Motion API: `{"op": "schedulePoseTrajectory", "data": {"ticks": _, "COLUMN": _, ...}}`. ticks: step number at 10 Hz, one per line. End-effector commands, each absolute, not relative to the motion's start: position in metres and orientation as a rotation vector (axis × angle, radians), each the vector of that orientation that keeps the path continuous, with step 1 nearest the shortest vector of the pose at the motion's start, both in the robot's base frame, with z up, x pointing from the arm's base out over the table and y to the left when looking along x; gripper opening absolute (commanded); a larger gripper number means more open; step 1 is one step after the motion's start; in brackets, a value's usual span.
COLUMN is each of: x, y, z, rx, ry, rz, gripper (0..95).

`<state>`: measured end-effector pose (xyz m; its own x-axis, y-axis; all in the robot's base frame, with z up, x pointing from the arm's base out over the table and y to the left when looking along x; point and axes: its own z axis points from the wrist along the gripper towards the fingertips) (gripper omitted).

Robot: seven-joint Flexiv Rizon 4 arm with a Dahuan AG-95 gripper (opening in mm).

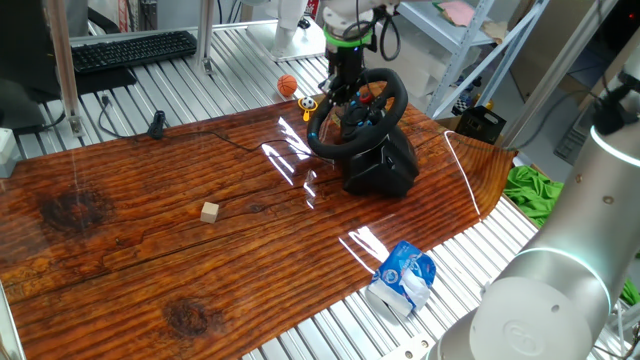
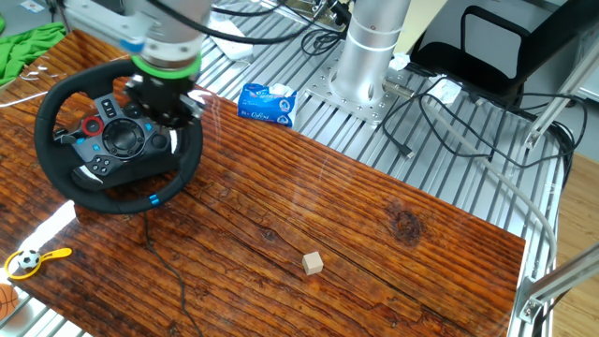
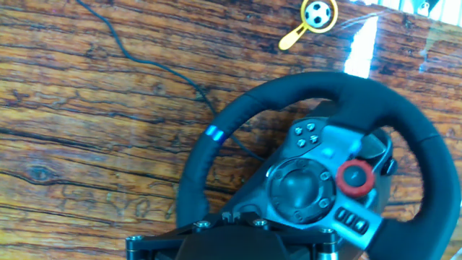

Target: Rotate the steering wheel 90 degrees counterclockwise

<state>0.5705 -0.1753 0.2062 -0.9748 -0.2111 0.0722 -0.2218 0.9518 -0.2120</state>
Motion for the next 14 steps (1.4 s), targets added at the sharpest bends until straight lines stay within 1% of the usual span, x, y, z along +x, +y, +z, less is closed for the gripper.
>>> {"op": "schedulePoseTrajectory", "data": {"ticks": 1, "x": 0.572, "y": -0.181, "z": 0.204, "rx": 0.334, "ry": -3.056, "rz": 0.357, "gripper": 0.0}}
{"op": "schedulePoseTrajectory", "data": {"ticks": 3, "x": 0.572, "y": -0.181, "z": 0.203, "rx": 0.339, "ry": -3.055, "rz": 0.369, "gripper": 0.0}}
{"op": "schedulePoseTrajectory", "data": {"ticks": 11, "x": 0.576, "y": -0.180, "z": 0.193, "rx": 0.317, "ry": -3.069, "rz": 0.311, "gripper": 0.0}}
{"op": "schedulePoseTrajectory", "data": {"ticks": 12, "x": 0.576, "y": -0.180, "z": 0.193, "rx": 0.302, "ry": -3.061, "rz": 0.260, "gripper": 0.0}}
{"op": "schedulePoseTrajectory", "data": {"ticks": 13, "x": 0.576, "y": -0.180, "z": 0.193, "rx": 0.248, "ry": -3.068, "rz": 0.155, "gripper": 0.0}}
{"op": "schedulePoseTrajectory", "data": {"ticks": 14, "x": 0.576, "y": -0.180, "z": 0.193, "rx": 0.250, "ry": -3.062, "rz": 0.160, "gripper": 0.0}}
